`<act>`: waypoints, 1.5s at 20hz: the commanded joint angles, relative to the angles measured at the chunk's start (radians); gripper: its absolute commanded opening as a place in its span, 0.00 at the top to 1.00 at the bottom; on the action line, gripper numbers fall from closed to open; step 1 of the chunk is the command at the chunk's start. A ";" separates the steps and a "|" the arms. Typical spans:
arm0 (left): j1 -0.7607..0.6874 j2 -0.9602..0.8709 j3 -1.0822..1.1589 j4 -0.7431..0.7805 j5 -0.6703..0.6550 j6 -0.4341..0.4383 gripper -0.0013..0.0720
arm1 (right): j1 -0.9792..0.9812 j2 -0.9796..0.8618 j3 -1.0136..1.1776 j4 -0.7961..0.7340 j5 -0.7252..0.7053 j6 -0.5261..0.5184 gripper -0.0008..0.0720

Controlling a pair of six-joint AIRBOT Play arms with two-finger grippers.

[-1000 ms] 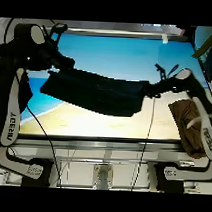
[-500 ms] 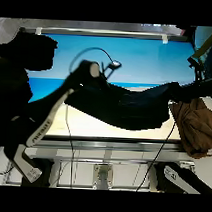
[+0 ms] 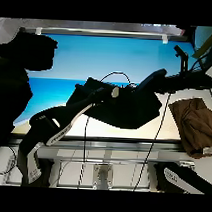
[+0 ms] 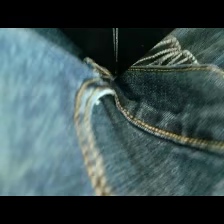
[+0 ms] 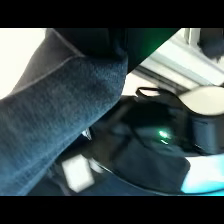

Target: Fold the clothes and pants, and hang the long-sleeved shirts on hangers.

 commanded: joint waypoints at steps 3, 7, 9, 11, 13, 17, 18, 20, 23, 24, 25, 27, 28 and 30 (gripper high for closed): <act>0.141 0.174 0.000 0.082 -0.244 0.000 0.95 | 0.180 -0.102 0.086 0.016 -0.160 0.037 0.93; 0.305 0.349 0.000 0.356 -0.443 0.000 0.95 | 0.335 -0.255 0.125 0.017 -0.253 0.082 0.93; 0.407 0.414 0.000 0.431 -0.463 0.000 0.95 | 0.421 -0.340 0.132 0.018 -0.345 0.105 0.93; 0.516 0.464 0.000 0.428 -0.463 -0.001 0.95 | 0.513 -0.427 0.154 0.031 -0.490 0.121 0.93; 0.600 0.491 0.000 0.426 -0.463 -0.004 0.95 | 0.598 -0.509 0.202 0.040 -0.643 0.119 0.93; 0.709 0.501 0.000 0.425 -0.463 -0.004 0.95 | 0.723 -0.637 0.293 0.043 -0.920 0.116 0.69; 0.721 0.501 0.000 0.425 -0.463 -0.004 0.95 | 0.734 -0.652 0.307 0.049 -0.948 0.116 0.32; 0.733 0.501 0.000 0.426 -0.463 -0.004 0.95 | 0.729 -0.650 0.319 0.040 -0.939 0.116 0.24; 0.735 0.502 0.000 0.417 -0.464 -0.004 0.95 | 0.609 -0.605 0.322 -0.084 -0.740 0.116 0.24; 0.735 0.502 0.000 0.415 -0.467 -0.004 0.95 | 0.539 -0.579 0.323 -0.144 -0.595 0.116 0.24; 0.735 0.502 0.000 0.414 -0.468 -0.004 0.95 | 0.474 -0.551 0.322 -0.203 -0.460 0.117 0.25; 0.735 0.502 0.000 0.413 -0.468 -0.004 0.95 | 0.365 -0.490 0.319 -0.393 -0.206 0.132 0.25; 0.735 0.502 0.000 0.406 -0.468 -0.004 0.95 | 0.325 -0.449 0.290 -0.498 -0.115 0.151 0.25; 0.735 0.502 0.000 0.384 -0.468 -0.006 0.95 | 0.276 -0.346 0.135 -0.583 -0.093 0.166 0.24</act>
